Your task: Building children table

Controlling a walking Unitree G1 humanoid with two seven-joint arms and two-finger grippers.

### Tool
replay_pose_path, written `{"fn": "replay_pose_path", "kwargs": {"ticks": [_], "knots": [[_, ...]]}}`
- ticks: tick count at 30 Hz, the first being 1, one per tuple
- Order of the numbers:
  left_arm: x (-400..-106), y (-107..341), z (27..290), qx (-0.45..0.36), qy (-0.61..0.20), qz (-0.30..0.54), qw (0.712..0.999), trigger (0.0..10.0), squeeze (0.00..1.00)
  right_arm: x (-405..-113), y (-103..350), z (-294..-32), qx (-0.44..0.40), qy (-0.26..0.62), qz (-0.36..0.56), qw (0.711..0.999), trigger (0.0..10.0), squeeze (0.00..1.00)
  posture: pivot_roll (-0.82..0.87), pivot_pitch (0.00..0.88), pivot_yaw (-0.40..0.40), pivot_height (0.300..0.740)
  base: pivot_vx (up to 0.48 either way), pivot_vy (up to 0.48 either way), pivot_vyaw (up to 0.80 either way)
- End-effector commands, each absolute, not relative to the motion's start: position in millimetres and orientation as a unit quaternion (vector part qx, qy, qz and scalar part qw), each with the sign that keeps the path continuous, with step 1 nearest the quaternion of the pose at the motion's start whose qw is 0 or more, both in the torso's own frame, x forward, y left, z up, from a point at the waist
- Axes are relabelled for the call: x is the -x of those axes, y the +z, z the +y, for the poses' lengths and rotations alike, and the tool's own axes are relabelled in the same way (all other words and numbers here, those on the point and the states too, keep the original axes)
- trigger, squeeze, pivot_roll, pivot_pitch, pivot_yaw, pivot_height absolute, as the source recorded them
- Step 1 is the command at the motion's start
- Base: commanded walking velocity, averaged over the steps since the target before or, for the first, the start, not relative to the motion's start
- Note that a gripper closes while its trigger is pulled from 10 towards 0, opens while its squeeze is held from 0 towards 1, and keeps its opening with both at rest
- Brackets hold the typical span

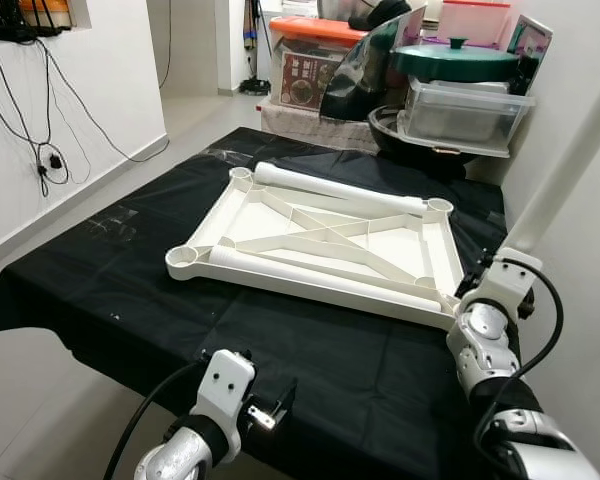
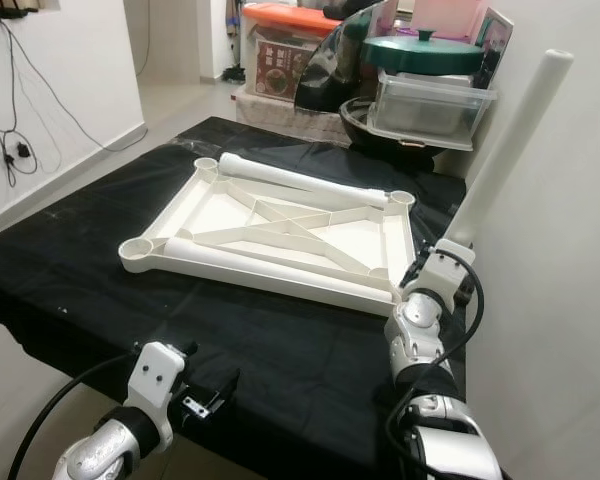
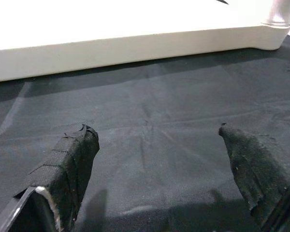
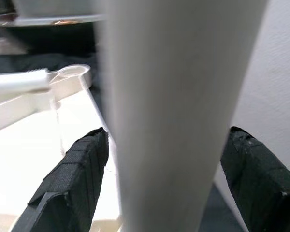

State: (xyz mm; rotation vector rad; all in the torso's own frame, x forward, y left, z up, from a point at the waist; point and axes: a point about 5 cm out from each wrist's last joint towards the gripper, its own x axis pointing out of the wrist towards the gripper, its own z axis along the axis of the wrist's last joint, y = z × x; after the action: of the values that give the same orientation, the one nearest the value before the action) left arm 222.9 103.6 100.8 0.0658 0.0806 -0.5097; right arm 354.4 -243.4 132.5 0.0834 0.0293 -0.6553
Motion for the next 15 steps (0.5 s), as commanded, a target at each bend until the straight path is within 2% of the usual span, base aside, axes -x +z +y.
{"fn": "replay_pose_path", "kwargs": {"ticks": [1,7,11,13,15], "knots": [[-223,100,103,-0.030,-0.254,0.043,0.966,10.0,0.00,-346,124,-232,-0.026,-0.287,0.024,0.957,10.0,0.00,0.21,0.000,-0.092,0.740,0.000,0.000,0.00],[-223,100,104,-0.034,-0.253,0.044,0.966,10.0,0.00,-313,109,-208,-0.003,-0.220,0.044,0.974,10.0,0.00,0.20,0.000,-0.092,0.740,0.000,0.000,0.00],[-224,100,104,-0.036,-0.250,0.045,0.967,10.0,0.00,-305,110,-200,0.001,-0.185,0.034,0.982,10.0,0.00,0.20,0.000,-0.092,0.740,0.000,0.000,0.00],[-225,100,106,-0.038,-0.240,0.045,0.969,10.0,0.00,-299,116,-182,-0.001,-0.107,-0.002,0.994,10.0,0.00,0.19,0.000,-0.084,0.740,0.000,0.000,0.00],[-225,100,107,-0.039,-0.237,0.044,0.970,10.0,0.00,-297,120,-174,0.000,-0.076,-0.017,0.997,10.0,0.00,0.19,0.000,-0.084,0.740,0.000,0.000,0.00]]}}
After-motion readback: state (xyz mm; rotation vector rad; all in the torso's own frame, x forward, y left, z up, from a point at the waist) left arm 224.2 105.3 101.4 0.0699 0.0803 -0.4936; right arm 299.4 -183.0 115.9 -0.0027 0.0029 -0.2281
